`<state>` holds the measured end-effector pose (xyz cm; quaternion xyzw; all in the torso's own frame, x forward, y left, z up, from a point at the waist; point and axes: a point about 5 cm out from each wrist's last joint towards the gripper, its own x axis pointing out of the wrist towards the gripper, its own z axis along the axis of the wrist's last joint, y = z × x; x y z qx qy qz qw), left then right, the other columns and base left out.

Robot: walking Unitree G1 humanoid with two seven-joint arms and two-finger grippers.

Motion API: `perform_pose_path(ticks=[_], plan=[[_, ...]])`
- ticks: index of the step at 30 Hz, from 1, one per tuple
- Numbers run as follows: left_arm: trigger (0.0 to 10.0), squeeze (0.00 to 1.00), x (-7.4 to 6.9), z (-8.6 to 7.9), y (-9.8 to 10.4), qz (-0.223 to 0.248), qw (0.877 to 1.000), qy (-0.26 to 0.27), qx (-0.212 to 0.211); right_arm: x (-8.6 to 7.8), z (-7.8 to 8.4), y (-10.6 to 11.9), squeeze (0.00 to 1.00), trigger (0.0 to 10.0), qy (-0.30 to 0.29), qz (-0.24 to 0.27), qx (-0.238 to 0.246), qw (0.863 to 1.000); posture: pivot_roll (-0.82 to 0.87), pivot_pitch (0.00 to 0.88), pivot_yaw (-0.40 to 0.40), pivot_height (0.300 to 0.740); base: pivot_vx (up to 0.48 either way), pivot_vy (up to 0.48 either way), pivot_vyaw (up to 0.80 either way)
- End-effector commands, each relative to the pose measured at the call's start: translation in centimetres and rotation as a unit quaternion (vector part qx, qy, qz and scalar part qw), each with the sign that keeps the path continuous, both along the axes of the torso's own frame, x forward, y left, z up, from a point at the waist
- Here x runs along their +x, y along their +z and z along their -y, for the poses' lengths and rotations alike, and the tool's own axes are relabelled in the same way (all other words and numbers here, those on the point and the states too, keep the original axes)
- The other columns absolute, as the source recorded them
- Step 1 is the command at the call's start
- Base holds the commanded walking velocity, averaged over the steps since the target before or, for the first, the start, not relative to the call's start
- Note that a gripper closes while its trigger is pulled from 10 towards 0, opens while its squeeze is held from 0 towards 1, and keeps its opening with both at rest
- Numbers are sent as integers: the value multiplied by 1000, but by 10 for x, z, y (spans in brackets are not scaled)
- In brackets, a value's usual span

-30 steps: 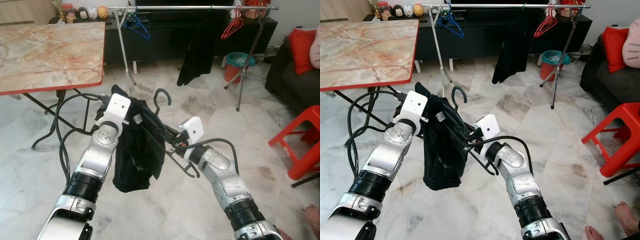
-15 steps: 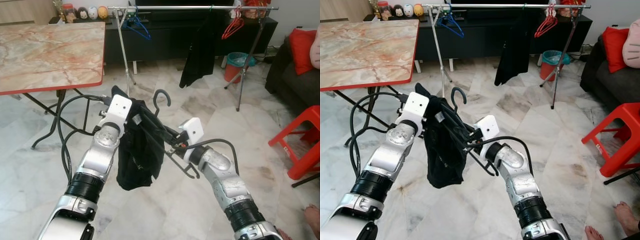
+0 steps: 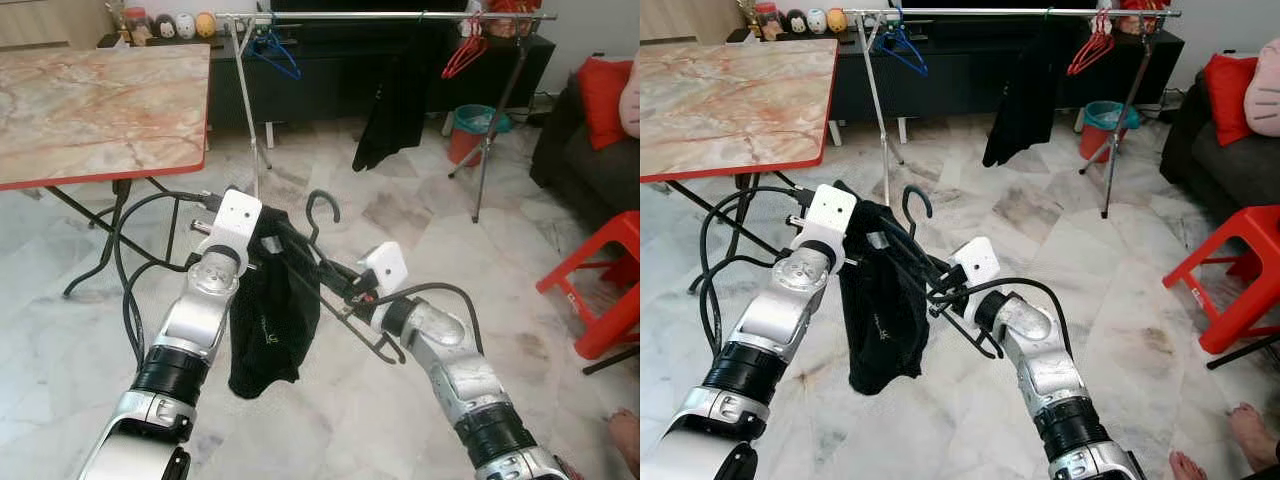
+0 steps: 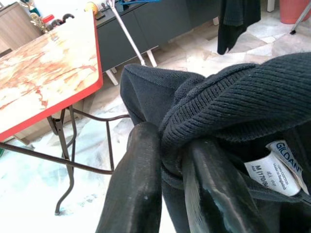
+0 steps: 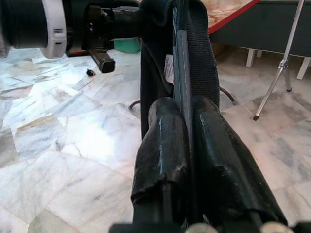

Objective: Hang hanger

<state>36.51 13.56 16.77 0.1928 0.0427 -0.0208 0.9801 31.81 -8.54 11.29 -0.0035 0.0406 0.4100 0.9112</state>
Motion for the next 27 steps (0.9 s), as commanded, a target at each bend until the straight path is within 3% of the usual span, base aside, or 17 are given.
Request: perform_pose_path(ticks=[1, 10, 16, 21, 27], plan=[[0, 0, 2, -1, 8, 20, 1000, 5, -8, -1, -2, 8, 0, 0, 8, 17, 5, 1000, 36, 0, 6, 740, 0, 0, 0], [0, 0, 4, -6, 15, 40, 999, 23, -28, -7, 3, 2, 0, 0, 34, 2, -22, 999, 34, 0, 5, 740, 0, 0, 0], [0, 0, 5, -10, 19, 49, 997, 34, -39, -13, 20, -7, 0, 0, 37, -9, -67, 997, 25, 0, 4, 740, 0, 0, 0], [0, 0, 6, -12, 20, 52, 997, 40, -38, -26, 32, -13, 0, 0, 72, -29, -87, 993, 25, 0, 3, 740, 0, 0, 0], [0, 0, 7, -17, 17, 49, 997, 48, -31, -42, 41, -5, 0, 0, 123, -30, -93, 988, 21, 0, 3, 740, 0, 0, 0]])
